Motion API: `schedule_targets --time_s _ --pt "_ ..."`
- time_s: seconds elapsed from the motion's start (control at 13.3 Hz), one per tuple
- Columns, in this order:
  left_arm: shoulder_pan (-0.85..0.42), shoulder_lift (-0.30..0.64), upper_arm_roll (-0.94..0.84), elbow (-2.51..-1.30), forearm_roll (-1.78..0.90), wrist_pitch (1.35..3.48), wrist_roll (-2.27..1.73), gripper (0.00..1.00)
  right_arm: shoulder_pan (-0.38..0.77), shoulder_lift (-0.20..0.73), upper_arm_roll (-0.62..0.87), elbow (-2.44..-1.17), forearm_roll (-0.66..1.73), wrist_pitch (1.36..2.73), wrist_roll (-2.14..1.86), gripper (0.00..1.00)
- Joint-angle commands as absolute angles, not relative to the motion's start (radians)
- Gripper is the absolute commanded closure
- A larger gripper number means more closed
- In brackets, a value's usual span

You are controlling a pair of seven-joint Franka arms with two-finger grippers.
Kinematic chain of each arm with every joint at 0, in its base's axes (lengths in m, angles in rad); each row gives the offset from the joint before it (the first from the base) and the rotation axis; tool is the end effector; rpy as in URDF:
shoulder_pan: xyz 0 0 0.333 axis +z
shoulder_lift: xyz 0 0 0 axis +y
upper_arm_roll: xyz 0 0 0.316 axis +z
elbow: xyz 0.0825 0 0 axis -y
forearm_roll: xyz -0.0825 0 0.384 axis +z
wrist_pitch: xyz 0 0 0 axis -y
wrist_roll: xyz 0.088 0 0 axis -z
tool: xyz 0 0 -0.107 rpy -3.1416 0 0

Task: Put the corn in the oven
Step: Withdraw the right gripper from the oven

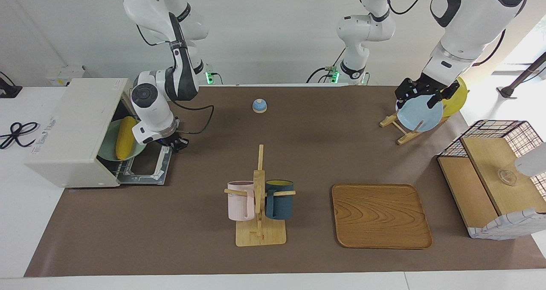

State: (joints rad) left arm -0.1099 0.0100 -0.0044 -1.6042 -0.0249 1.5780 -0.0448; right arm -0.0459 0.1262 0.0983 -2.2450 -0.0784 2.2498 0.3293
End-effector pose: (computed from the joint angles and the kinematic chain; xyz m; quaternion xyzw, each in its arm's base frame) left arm 0.5530 -0.0661 0.6038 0.9992 -0.0344 -0.0190 0.0110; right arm 0.5221 0.0252 0.3015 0.9917 -0.1115 -0.0547 0.0338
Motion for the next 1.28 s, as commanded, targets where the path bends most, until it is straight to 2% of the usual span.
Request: schedule_targets --time_s 0.0,0.3,0.98,1.2 --pt "-0.107 0.0 -0.002 -1.614 -0.037 1.571 -0.046 0.0 -0.051 0.117 0.103 -2.255 -0.122 2.25 0.31 1.0" --pt "-0.107 0.0 -0.002 -1.614 -0.035 1.571 -0.046 0.0 -0.057 0.118 0.103 -2.214 -0.192 2.2 0.293 1.0" --pt "-0.107 0.0 -0.002 -1.614 -0.037 1.571 -0.046 0.0 -0.064 0.103 0.095 -2.04 -0.215 1.952 0.184 1.0" --pt "-0.107 0.0 -0.002 -1.614 -0.037 1.571 -0.046 0.0 -0.138 0.095 0.097 -1.98 -0.212 1.873 0.069 1.0"
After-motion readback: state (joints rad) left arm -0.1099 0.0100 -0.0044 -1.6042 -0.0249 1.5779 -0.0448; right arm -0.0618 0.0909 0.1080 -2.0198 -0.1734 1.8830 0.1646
